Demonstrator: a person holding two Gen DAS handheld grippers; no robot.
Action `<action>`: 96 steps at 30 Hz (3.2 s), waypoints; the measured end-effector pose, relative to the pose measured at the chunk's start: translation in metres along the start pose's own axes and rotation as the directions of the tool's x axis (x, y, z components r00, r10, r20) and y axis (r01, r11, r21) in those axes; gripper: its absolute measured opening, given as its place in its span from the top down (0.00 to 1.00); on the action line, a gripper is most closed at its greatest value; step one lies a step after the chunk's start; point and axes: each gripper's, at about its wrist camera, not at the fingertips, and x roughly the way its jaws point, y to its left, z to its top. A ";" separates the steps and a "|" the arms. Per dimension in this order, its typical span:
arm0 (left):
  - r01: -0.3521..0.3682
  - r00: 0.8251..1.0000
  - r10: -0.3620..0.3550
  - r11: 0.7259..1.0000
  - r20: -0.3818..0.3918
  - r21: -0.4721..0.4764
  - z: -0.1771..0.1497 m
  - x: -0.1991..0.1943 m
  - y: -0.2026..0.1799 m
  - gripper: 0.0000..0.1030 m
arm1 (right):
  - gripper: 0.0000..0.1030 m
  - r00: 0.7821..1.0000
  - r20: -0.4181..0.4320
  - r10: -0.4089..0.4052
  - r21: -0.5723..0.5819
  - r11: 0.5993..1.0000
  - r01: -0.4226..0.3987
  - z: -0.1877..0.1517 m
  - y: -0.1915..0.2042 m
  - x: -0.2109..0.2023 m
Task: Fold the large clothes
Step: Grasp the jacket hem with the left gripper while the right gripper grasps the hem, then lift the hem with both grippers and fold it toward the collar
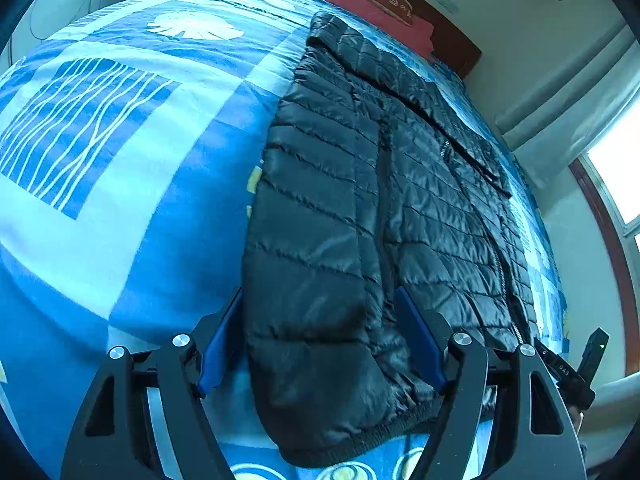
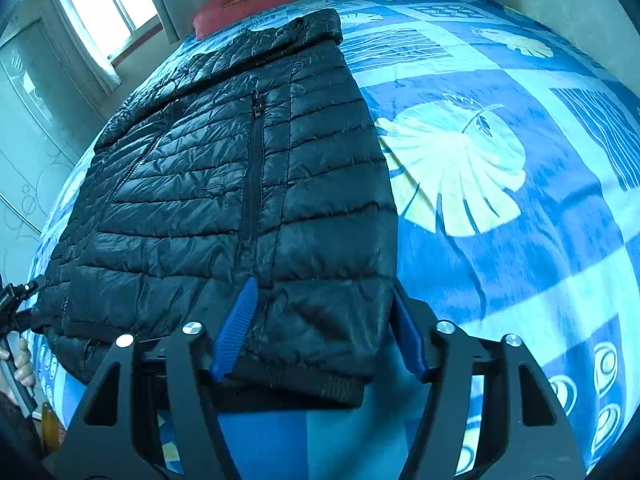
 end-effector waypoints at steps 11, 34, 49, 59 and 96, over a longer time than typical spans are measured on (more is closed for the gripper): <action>0.018 1.000 -0.017 0.999 0.012 -0.031 -0.011 -0.001 0.003 0.68 | 0.81 0.996 0.017 0.085 0.027 0.996 -0.085 -0.006 0.002 -0.009; 0.162 0.984 -0.158 0.986 0.078 -0.047 -0.016 -0.066 -0.011 0.87 | 0.90 0.936 0.078 0.343 0.171 0.920 -0.352 -0.013 -0.016 -0.070; 0.245 0.964 -0.233 0.965 0.125 -0.092 -0.051 -0.141 -0.018 0.88 | 0.90 0.885 0.145 0.442 0.250 0.849 -0.465 -0.054 -0.023 -0.145; 0.271 0.952 -0.254 0.959 0.169 -0.086 -0.057 -0.161 -0.014 0.88 | 0.90 0.842 0.195 0.504 0.223 0.813 -0.538 -0.060 -0.016 -0.166; 0.192 0.979 -0.176 0.963 0.099 -0.191 0.275 0.105 -0.032 0.89 | 0.90 0.848 0.213 0.486 0.395 0.751 -0.529 0.299 -0.002 0.128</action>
